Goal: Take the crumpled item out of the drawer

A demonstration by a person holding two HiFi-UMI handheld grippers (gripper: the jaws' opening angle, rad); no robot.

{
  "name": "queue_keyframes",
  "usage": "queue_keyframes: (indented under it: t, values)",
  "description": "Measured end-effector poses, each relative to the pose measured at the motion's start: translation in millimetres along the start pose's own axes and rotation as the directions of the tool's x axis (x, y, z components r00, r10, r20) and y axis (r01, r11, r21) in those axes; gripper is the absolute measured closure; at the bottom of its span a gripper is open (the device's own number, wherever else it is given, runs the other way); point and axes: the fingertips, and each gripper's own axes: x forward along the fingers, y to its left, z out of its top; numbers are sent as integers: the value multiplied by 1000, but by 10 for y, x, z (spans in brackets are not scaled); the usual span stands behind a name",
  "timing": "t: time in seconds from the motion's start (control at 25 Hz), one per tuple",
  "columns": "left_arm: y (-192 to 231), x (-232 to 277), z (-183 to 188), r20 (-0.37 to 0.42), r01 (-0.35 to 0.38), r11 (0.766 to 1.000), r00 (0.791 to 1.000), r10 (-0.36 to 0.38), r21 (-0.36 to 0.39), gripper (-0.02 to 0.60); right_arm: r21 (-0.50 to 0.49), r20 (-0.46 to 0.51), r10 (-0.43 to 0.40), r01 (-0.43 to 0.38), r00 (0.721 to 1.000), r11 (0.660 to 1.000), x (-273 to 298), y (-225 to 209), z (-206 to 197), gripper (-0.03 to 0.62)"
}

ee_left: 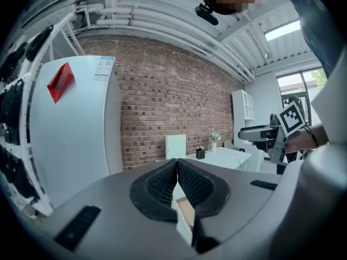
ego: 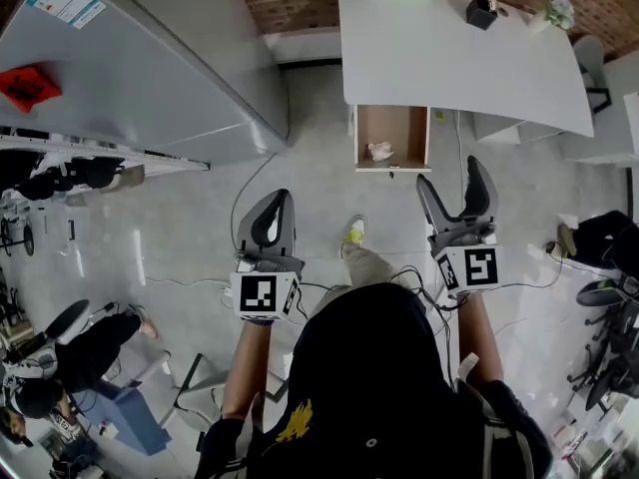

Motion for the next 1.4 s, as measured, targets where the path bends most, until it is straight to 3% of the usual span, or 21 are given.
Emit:
queue_keyframes:
  t: [0.36,0.68,0.84,1.12,1.4]
  values:
    - [-197,729,17,-57,59,998,997,-58,28,563,40,-36,-43,44,998,998,323,-628,-315,217]
    - [-218,1139,-189,-99,104,994,989,-105,-12,563,67,-117,-84,92,990,994,470,-866,-668,217]
    - [-191,1322,-479,-136,128,991,982,-134,-50,563,74,-198,-85,101,976,992,635,-887,-1074,217]
    - [-74,1976,-1244,-200,146,989,968,-150,-35,563,12,-392,-56,65,918,998,1183,-783,-2232,217]
    - [-364,2617,-2083,-232,240,970,942,-241,-31,563,55,-586,-10,52,810,997,1593,-813,-3770,217]
